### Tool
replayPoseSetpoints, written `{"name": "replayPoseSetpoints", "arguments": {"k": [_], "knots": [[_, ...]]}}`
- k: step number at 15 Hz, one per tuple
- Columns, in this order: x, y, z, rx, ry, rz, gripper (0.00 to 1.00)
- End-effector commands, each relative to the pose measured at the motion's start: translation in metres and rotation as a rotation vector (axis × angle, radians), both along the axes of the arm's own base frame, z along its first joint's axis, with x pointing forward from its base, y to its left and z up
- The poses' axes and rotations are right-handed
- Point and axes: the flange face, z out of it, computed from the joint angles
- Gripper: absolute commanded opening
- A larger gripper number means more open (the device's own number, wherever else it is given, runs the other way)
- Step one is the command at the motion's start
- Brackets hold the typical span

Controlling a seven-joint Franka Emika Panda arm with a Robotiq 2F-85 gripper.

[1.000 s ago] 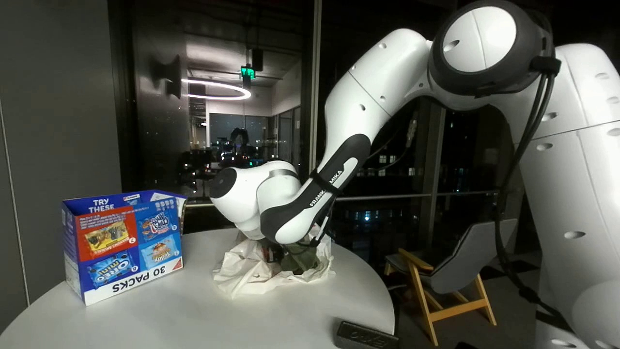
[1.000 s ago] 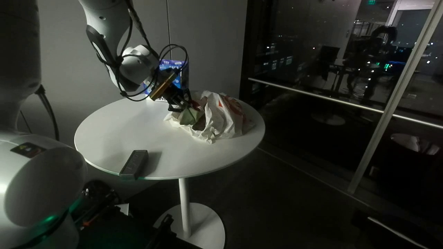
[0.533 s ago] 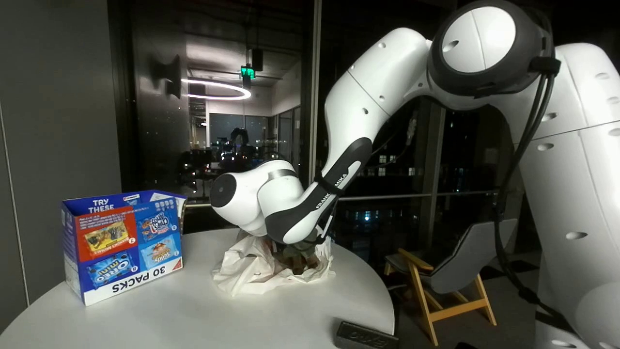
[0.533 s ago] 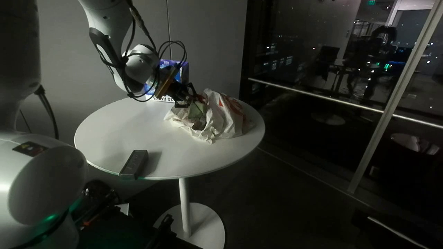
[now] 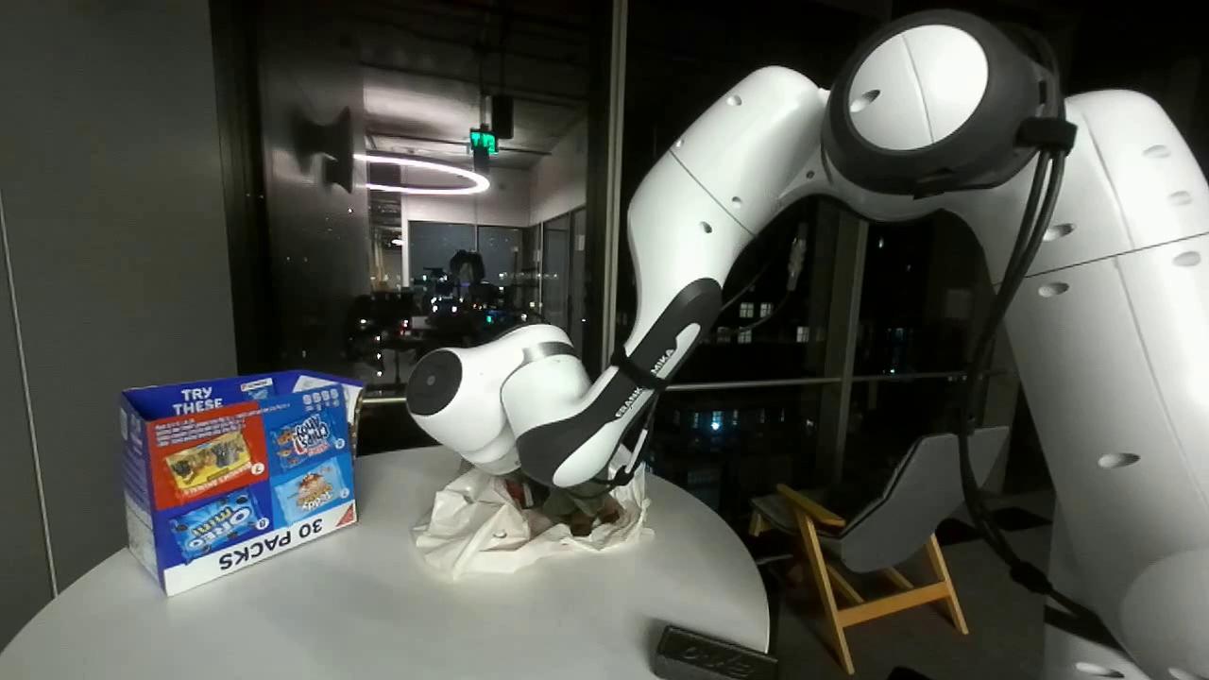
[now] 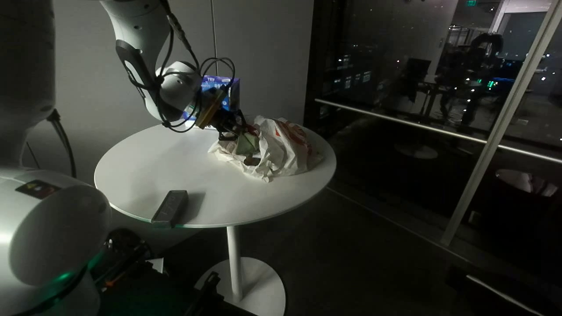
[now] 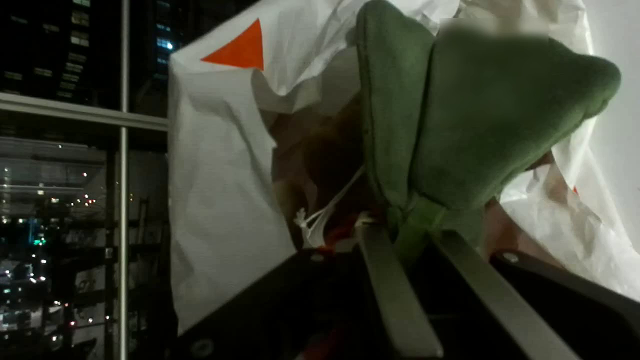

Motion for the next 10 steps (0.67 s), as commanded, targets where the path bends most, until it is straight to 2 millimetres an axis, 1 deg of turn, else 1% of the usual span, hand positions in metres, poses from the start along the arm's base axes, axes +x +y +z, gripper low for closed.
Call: {"name": "replayPoseSetpoints", "arguments": {"k": [1, 5, 6, 7, 9, 10], "knots": [[0.0031, 0.0035, 0.0043, 0.004, -0.010, 0.008, 0.09], [0.0032, -0.0012, 0.0014, 0.000, 0.017, 0.010, 0.09], [0.0032, -0.0022, 0.0014, 0.012, 0.019, 0.003, 0.41], [0.0026, -0.0028, 0.0017, 0.019, 0.024, 0.006, 0.42], [0.0002, -0.0039, 0.0032, 0.033, 0.040, 0.004, 0.55], [-0.0015, -0.0044, 0.0042, 0.039, 0.049, 0.000, 0.64]]}}
